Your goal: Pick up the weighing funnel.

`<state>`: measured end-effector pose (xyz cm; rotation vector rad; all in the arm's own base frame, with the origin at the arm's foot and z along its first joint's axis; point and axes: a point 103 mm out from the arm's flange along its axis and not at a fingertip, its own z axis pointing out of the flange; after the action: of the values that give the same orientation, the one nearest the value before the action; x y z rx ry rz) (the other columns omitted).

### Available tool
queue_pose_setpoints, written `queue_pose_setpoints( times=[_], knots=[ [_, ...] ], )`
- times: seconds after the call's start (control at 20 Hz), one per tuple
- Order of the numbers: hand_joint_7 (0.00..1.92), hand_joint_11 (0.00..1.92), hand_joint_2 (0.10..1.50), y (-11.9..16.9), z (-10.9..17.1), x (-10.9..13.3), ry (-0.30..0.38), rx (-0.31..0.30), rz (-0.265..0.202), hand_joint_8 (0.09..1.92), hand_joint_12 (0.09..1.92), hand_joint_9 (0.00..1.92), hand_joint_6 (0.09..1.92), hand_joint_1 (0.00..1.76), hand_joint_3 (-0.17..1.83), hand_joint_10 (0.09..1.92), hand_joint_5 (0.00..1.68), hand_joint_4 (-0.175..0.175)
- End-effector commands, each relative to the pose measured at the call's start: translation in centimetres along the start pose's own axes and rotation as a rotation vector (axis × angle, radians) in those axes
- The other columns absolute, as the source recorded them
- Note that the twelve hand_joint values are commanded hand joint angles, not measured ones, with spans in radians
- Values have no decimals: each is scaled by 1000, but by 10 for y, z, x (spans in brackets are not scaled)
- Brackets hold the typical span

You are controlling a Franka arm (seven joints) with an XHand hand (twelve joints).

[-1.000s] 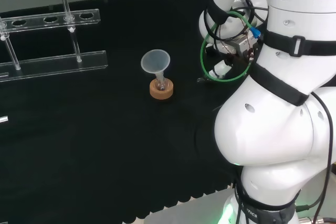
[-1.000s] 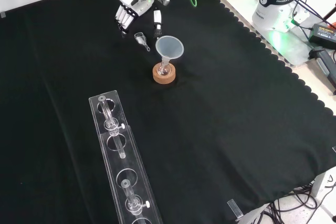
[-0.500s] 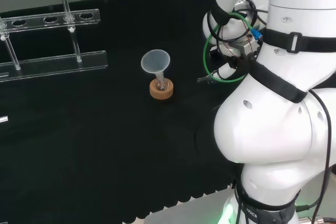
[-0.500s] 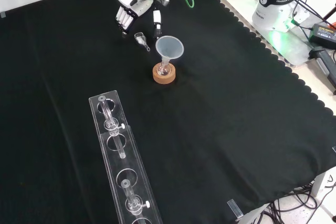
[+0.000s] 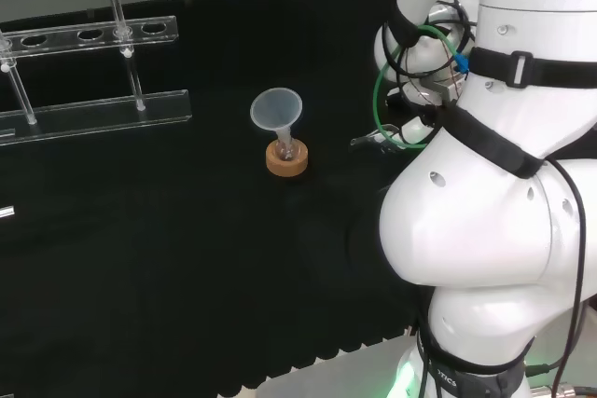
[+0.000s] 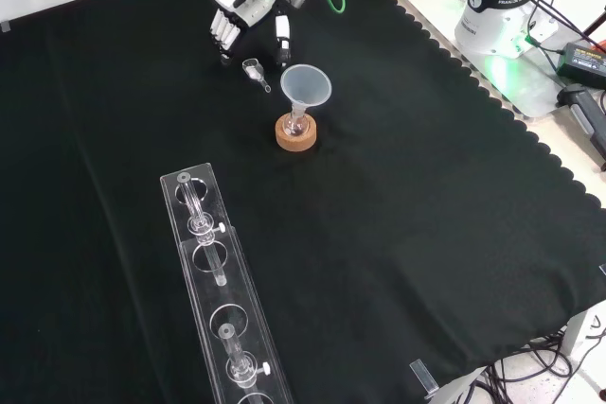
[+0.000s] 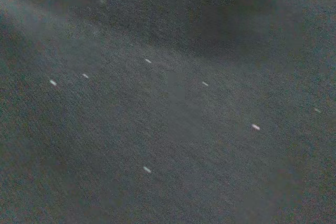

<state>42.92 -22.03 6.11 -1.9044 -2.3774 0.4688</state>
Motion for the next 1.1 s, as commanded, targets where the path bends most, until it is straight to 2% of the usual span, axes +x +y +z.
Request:
queue_pose_setpoints(
  times=[0.05,0.85,0.95,1.1],
  knots=[
    [653,635,716,11,-4,23,-3,9,10,863,1331,651,774,445,5,782,550,-130],
    [702,650,721,14,0,24,2,4,12,874,1327,668,786,450,7,788,570,-136],
    [734,665,722,14,0,21,14,-15,16,868,1317,690,791,452,7,784,574,-138],
    [887,755,725,9,6,7,17,-56,18,849,1266,824,826,459,8,731,631,-145]
  ],
)
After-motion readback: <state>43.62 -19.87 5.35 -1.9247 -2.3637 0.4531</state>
